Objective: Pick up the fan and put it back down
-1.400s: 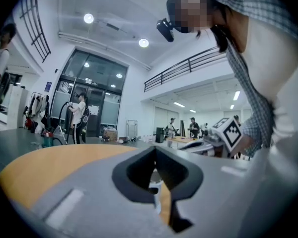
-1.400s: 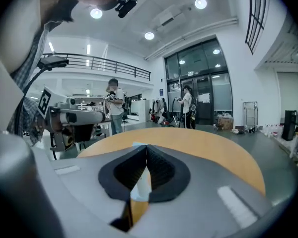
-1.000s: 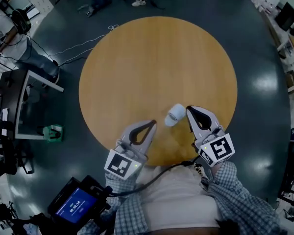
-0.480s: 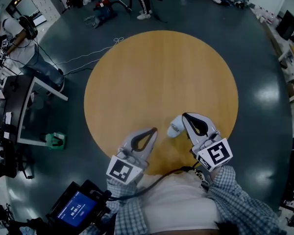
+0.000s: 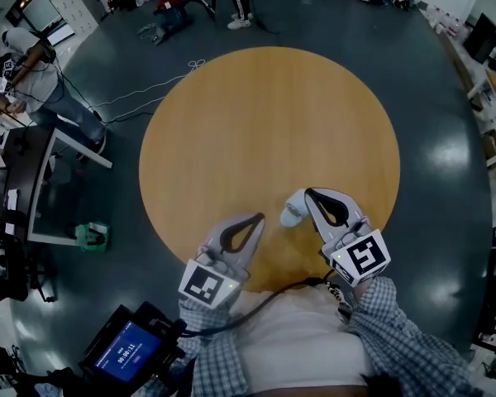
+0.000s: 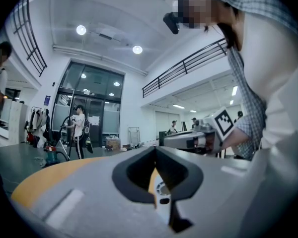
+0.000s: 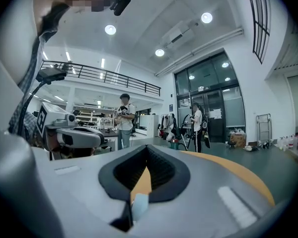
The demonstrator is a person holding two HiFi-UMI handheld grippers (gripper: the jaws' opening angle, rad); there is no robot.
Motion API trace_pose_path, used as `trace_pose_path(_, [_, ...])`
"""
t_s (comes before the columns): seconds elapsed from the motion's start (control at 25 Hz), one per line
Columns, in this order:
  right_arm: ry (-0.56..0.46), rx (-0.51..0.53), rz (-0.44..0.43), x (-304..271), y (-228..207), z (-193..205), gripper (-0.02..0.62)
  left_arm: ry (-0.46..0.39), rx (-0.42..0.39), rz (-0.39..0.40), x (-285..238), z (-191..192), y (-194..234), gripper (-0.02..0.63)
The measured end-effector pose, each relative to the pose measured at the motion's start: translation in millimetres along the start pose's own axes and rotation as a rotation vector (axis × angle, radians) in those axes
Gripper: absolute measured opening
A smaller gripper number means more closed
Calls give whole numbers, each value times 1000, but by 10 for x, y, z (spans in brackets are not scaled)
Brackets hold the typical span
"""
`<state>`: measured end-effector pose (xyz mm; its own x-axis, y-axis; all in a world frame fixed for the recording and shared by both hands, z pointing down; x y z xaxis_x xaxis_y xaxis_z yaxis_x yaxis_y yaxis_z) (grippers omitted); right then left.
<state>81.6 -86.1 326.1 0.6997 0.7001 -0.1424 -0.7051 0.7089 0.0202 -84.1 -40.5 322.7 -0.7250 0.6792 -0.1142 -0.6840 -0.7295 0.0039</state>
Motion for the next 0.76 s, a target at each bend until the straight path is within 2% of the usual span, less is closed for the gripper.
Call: trace_pose_path(0.76, [25, 8, -15, -13, -1, 28, 3, 12, -1, -2, -12, 21, -2, 0])
Point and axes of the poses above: the fingertips, and each gripper's own axes: x backward along the fingers, y to its left, z out of its underside, the point moved 6 cm from there along x, backward along the fingers, and after that the axes turned 5 degrees about y, right-handed, at the moved point
